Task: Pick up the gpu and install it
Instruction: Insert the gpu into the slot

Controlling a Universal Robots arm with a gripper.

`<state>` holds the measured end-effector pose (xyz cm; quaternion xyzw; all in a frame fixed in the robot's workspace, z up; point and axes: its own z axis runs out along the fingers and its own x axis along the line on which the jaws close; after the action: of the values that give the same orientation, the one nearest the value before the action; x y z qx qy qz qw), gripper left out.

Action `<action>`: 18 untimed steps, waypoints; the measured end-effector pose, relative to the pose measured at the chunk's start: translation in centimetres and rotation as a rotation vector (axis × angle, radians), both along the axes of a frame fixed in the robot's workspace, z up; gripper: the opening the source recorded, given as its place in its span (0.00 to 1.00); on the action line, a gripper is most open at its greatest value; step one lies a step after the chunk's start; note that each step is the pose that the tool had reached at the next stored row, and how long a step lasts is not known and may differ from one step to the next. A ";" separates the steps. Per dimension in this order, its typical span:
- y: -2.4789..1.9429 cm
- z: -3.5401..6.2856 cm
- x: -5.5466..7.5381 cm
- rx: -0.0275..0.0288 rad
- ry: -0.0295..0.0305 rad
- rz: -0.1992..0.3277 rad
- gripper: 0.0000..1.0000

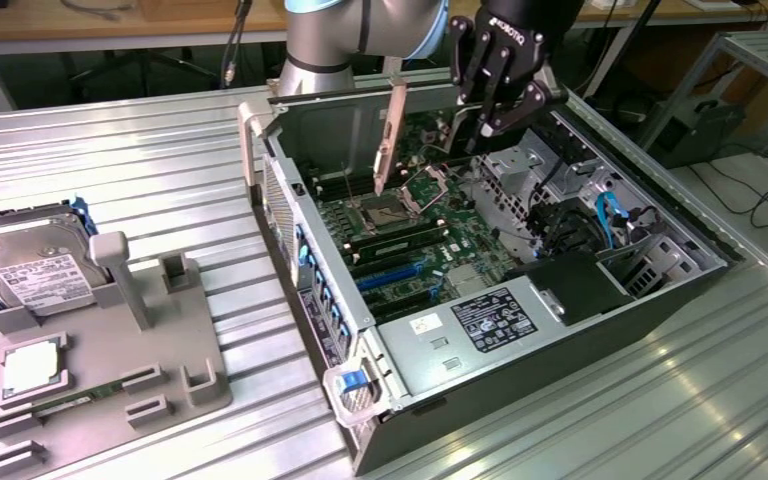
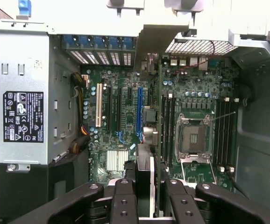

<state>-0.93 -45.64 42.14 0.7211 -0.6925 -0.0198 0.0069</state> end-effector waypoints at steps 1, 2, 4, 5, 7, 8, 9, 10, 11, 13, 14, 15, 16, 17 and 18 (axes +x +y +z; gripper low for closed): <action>0.00 -0.02 0.0 0.0000 0.0000 0.000 0.28; 0.00 -0.06 0.0 0.0000 0.0000 0.000 0.28; 0.00 -0.13 0.0 0.0001 -0.0001 0.001 0.28; 0.00 -0.15 0.0 0.0000 0.0000 0.001 0.28; -0.01 -0.20 0.0 0.0000 0.0000 0.001 0.28; -0.01 -0.25 0.0 0.0000 0.0000 0.002 0.28; -0.02 -0.28 0.0 0.0000 0.0000 0.002 0.28; -0.02 -0.31 0.0 0.0000 0.0000 0.002 0.28; -0.02 -0.33 0.0 0.0000 0.0000 0.003 0.28; -0.02 -0.43 0.0 0.0001 0.0000 0.004 0.28; -0.02 -0.45 0.0 0.0000 0.0000 0.004 0.28; -0.02 -0.47 0.0 0.0000 0.0000 0.004 0.28; -0.02 -0.50 0.0 0.0001 0.0000 0.005 0.28; -0.02 -0.52 0.0 0.0001 0.0000 0.005 0.28; -0.03 -0.56 0.0 0.0001 0.0000 0.005 0.28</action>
<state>-0.94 -45.66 41.57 0.7228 -0.6908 -0.0198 0.0069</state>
